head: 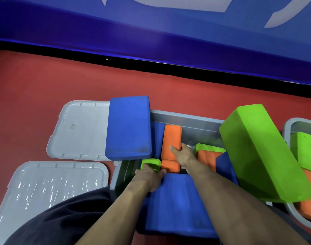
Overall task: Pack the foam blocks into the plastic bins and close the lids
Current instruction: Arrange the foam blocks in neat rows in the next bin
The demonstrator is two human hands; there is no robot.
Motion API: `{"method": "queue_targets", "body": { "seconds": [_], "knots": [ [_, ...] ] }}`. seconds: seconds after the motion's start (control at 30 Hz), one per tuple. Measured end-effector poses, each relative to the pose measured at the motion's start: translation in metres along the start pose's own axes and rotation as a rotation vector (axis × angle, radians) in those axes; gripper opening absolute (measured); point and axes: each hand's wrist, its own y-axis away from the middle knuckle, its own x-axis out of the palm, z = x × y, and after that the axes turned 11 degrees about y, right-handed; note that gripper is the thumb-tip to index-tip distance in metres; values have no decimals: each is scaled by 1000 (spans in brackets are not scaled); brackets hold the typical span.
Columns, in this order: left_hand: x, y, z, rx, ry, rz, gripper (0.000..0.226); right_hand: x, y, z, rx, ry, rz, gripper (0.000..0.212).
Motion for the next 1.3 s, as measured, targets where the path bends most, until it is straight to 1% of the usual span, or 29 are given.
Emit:
{"method": "queue_targets", "body": {
  "seconds": [0.07, 0.13, 0.17, 0.23, 0.27, 0.3, 0.37, 0.4, 0.47, 0.57, 0.7, 0.77, 0.83, 0.9, 0.93, 0.97, 1.0, 1.03, 1.07, 1.13, 1.2, 1.23, 1.3],
  "knots": [
    [-1, -3, 6, -10, 68, 8, 90, 1, -7, -2, 14, 20, -2, 127],
    [-3, -4, 10, -23, 155, -4, 99, -5, 7, 6, 13, 2, -4, 130],
    [-5, -5, 11, -26, 168, -7, 103, -9, 19, 14, 20, -23, 4, 125],
    [-6, -5, 11, -19, 194, -16, 101, -18, 47, 34, 58, -68, 19, 100],
    [-6, -5, 12, -13, 206, -20, 98, -22, 55, 40, 90, -70, 36, 95],
    [-6, -5, 12, -14, 211, -21, 96, -26, 59, 43, 118, -48, 63, 95],
    [-7, -5, 13, -24, 207, -11, 100, -36, 66, 46, 147, 57, 107, 91],
    [-8, -6, 14, -24, 209, -6, 101, -42, 70, 48, 144, 103, 129, 83],
    [-11, -3, 16, -18, 214, -6, 97, -52, 76, 50, 122, 149, 158, 69],
    [-14, -3, 18, 9, 256, -21, 86, -65, 88, 59, 82, 166, 177, 60],
    [-20, 4, 12, 44, 439, -18, 71, -76, 109, 78, -9, 246, 177, 45],
    [-23, 15, 7, 38, 506, 23, 65, -78, 123, 89, -60, 278, 179, 45],
    [-24, 26, 4, 18, 540, 49, 68, -81, 146, 103, -77, 316, 210, 46],
    [-23, 38, 0, 45, 654, 63, 66, -89, 172, 117, -75, 391, 256, 49],
    [-22, 46, -3, 84, 713, 62, 60, -95, 186, 123, -83, 463, 260, 51],
    [-21, 55, -6, 117, 739, 46, 53, -100, 199, 127, -98, 534, 247, 54],
    [-21, 62, -9, 148, 759, 16, 53, -107, 211, 131, -112, 588, 221, 57],
    [-22, 64, -12, 181, 784, -30, 60, -113, 222, 134, -117, 603, 196, 60],
    [-22, 67, -16, 213, 804, -69, 70, -119, 233, 136, -115, 574, 181, 63],
    [-24, 77, -24, 296, 836, -152, 86, -129, 257, 139, -123, 440, 163, 68],
    [-24, 87, -31, 379, 815, -224, 95, -138, 276, 136, -166, 340, 124, 65],
    [-22, 91, -34, 424, 803, -235, 96, -141, 282, 132, -189, 302, 95, 62],
    [-19, 106, -40, 514, 816, -225, 83, -146, 290, 119, -243, 234, 29, 60]
  ]
}}
